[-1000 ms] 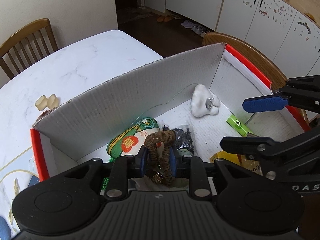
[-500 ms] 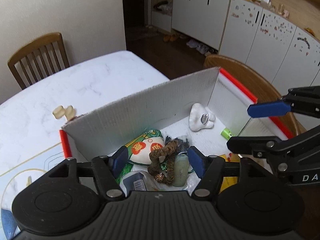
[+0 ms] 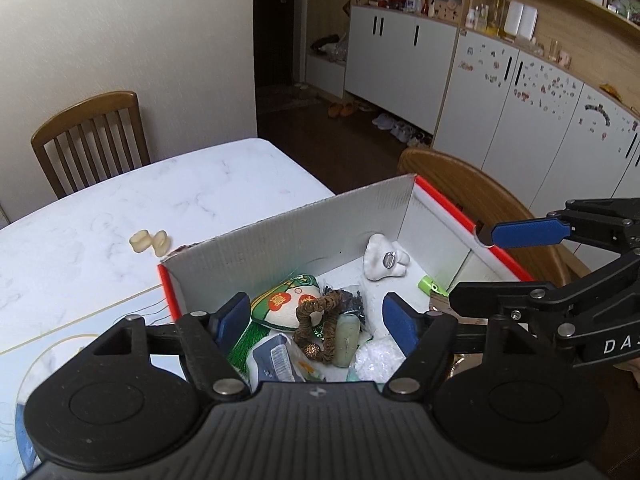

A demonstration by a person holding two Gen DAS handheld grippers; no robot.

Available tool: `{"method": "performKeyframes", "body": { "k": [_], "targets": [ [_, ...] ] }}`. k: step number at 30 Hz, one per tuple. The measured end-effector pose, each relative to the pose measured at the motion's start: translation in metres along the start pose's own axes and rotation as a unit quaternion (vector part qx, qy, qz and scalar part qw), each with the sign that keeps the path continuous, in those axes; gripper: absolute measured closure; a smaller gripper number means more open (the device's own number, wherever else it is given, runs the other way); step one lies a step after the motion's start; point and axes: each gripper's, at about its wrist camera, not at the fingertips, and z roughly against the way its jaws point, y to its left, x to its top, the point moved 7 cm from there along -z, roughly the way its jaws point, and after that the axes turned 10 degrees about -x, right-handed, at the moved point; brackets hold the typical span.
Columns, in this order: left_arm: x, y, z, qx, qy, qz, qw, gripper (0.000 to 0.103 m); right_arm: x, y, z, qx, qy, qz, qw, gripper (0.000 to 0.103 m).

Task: Organize objects
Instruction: 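Withdraw both grippers up and away from the shoebox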

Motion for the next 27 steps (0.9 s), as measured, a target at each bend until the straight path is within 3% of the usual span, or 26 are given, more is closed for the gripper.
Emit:
{"method": "performKeyframes", "body": {
  "k": [10, 15, 21, 27],
  "targets": [
    [-0.006, 0.005, 0.037, 0.010, -0.038, 0.020, 0.9990, 0.017, 0.000, 0.015, 0.023, 0.019, -0.025, -0.011, 0.999, 0.016],
    [-0.011, 0.007, 0.054, 0.022, -0.061, 0.029, 0.9975, 0.003, -0.003, 0.020, 0.034, 0.023, -0.040, -0.019, 0.999, 0.008],
    [-0.017, 0.008, 0.073, 0.038, -0.084, 0.038, 0.9950, 0.000, -0.005, 0.021, 0.044, 0.023, -0.055, -0.033, 0.998, 0.002],
    [-0.024, 0.010, 0.086, 0.043, -0.091, 0.047, 0.9938, 0.000, -0.009, 0.028, 0.053, 0.017, -0.064, -0.039, 0.997, 0.001]
  ]
}}
